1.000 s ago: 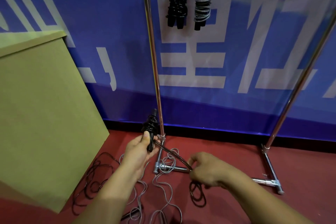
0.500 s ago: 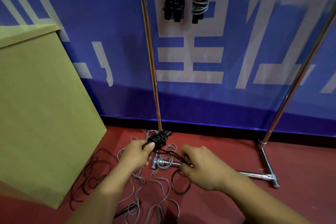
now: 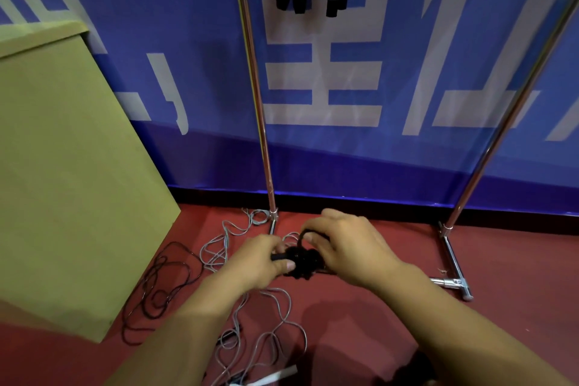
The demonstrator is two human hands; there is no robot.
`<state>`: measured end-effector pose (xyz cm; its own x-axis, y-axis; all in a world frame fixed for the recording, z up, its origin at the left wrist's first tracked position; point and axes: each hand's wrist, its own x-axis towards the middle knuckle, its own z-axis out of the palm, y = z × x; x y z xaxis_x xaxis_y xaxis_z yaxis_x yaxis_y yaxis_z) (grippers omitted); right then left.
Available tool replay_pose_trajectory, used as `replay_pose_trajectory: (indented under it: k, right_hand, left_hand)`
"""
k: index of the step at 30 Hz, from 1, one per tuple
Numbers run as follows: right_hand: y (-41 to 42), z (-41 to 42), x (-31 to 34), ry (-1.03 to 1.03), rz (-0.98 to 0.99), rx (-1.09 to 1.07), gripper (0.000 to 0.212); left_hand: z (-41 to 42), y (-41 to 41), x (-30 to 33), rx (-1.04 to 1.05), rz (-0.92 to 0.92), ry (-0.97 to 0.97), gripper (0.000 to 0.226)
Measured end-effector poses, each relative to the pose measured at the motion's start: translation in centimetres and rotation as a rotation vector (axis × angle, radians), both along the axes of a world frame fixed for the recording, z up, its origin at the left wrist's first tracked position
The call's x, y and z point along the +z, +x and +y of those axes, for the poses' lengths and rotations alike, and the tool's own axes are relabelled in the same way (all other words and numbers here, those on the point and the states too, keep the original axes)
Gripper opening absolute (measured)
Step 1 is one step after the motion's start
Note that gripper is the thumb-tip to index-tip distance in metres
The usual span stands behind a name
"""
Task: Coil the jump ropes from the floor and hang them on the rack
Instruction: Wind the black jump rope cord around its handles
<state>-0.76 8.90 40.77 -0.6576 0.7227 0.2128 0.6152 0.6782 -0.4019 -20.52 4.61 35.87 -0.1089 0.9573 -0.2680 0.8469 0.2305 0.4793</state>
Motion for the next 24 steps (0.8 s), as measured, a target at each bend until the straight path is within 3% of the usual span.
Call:
replay_pose_trajectory:
  k: [2, 6, 11, 14, 17, 21, 24]
  right_hand:
    - [0.4, 0.6, -0.3, 0.063, 0.001, -0.051, 0.023]
    - [1.1, 1.9, -0.7, 0.070, 0.023, -0.154, 0.027]
    - [2.0, 3.0, -0.8, -0.168, 0.131, -0.261, 0.028]
    - [2.5, 3.6, -0.7, -0.335, 0.237, -0.311, 0.040]
    - [2.6, 4.2, -1.0, -0.433, 0.347, -0.346, 0.047]
    - [2.3, 4.4, -1.5, -0.445, 0.429, -0.284, 0.018]
    - [1.5, 3.6, -1.8, -0.420, 0.433, -0.234, 0.015]
  left_hand:
    - [-0.6, 0.7, 0.6, -0.151, -0.080, -0.007, 0.009]
    - [-1.8, 1.9, 2.1, -0.309, -0.302, -0.011, 0.007]
    - [-2.9, 1.8, 4.0, -0.341, -0.541, -0.018, 0.008]
    - [-3.4, 1.7, 4.7, -0.342, -0.663, 0.003, 0.020]
    - [-3.7, 2.2, 5.0, -0.276, -0.824, 0.047, 0.038]
    - [-3.5, 2.6, 6.0, -0.083, -1.082, 0.107, 0.048]
    - [-3.2, 2.8, 6.3, 0.061, -1.268, 0.154, 0.050]
